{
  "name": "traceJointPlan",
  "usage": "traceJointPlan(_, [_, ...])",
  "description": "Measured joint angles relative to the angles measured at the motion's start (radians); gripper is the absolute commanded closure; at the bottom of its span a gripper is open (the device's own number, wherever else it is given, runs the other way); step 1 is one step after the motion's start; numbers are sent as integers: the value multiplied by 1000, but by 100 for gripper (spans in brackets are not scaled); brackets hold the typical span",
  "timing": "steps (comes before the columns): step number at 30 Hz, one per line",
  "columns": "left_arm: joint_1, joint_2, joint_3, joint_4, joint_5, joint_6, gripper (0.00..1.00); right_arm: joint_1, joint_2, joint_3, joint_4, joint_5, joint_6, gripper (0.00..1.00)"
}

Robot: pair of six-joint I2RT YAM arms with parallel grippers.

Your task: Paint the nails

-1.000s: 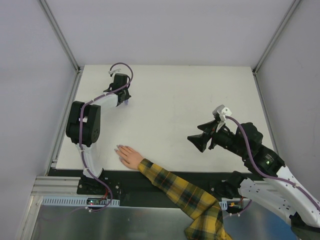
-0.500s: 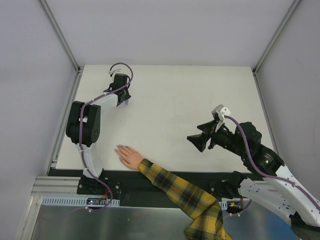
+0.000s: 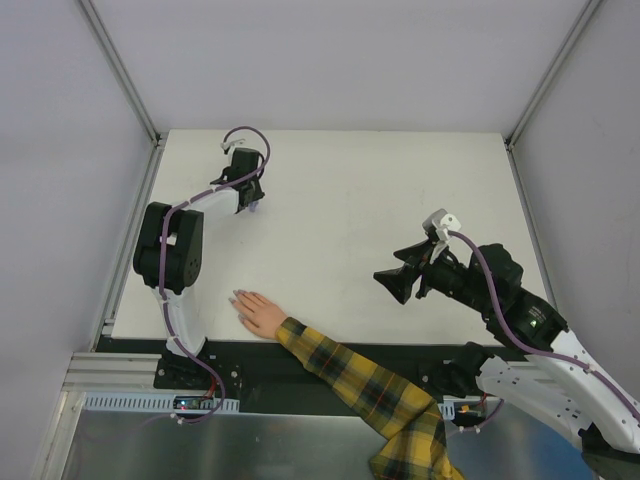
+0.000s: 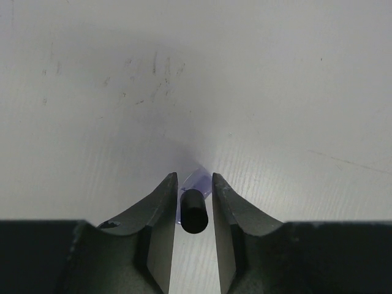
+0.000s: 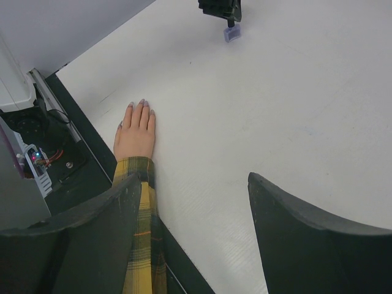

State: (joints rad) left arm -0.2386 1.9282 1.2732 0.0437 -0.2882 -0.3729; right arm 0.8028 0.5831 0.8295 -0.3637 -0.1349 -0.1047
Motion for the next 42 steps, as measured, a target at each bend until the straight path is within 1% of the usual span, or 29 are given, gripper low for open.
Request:
traceJointPlan(4, [-11, 0, 0, 0, -12, 6, 68, 0, 2, 0, 0, 0, 0, 27])
traceJointPlan(6, [-11, 0, 0, 0, -14, 8, 63, 0, 4, 0, 0, 0, 0, 27])
traceJointPlan(7, [-11, 0, 0, 0, -17, 10, 60, 0, 5, 0, 0, 0, 0, 27])
traceJointPlan(8, [-11, 0, 0, 0, -20, 12, 54, 0, 6, 0, 0, 0, 0, 27])
traceJointPlan(10, [-11, 0, 0, 0, -32, 18, 49, 0, 8, 0, 0, 0, 0, 27])
traceJointPlan(11, [-11, 0, 0, 0, -37, 21, 43, 0, 9, 0, 0, 0, 0, 27])
traceJointPlan(12, [-11, 0, 0, 0, -40, 22, 39, 0, 10, 0, 0, 0, 0, 27])
traceJointPlan(16, [-11, -26, -13, -3, -54, 34, 31, 0, 14, 0, 0, 1, -1, 27])
traceJointPlan(20, [-11, -138, -37, -28, -19, 33, 30, 0, 29, 0, 0, 19, 0, 27])
traceJointPlan(23, [-11, -278, -41, -56, 40, 24, 29, 0, 51, 0, -1, 64, 8, 25])
traceJointPlan(24, [-11, -321, -43, -63, 57, 21, 29, 0, 58, 0, -2, 98, 15, 21])
traceJointPlan(27, [-11, -497, -68, -79, 156, 15, 22, 0, 86, 13, -32, 205, 37, 17])
traceJointPlan(29, [-11, -605, -76, -90, 241, 14, 21, 0, 129, 58, -85, 291, 48, 15])
traceJointPlan(30, [-11, -651, -76, -92, 291, 15, 20, 0, 155, 93, -110, 335, 50, 12])
traceJointPlan(32, [-11, -728, -72, -100, 388, 19, 17, 0, 217, 185, -166, 421, 51, 10])
traceJointPlan(33, [-11, -757, -65, -109, 428, 21, 16, 0, 250, 236, -183, 465, 48, 9])
traceJointPlan(35, [-11, -796, -34, -130, 510, 24, 11, -1, 307, 335, -216, 535, 38, 9])
traceJointPlan(36, [-11, -811, -17, -139, 551, 25, 10, -2, 335, 386, -222, 566, 28, 4])
traceJointPlan(40, [-11, -869, 35, -163, 671, 29, 10, -8, 401, 533, -227, 645, -18, 5])
traceJointPlan(42, [-11, -898, 53, -174, 725, 30, 9, -23, 428, 581, -238, 647, -36, 1])
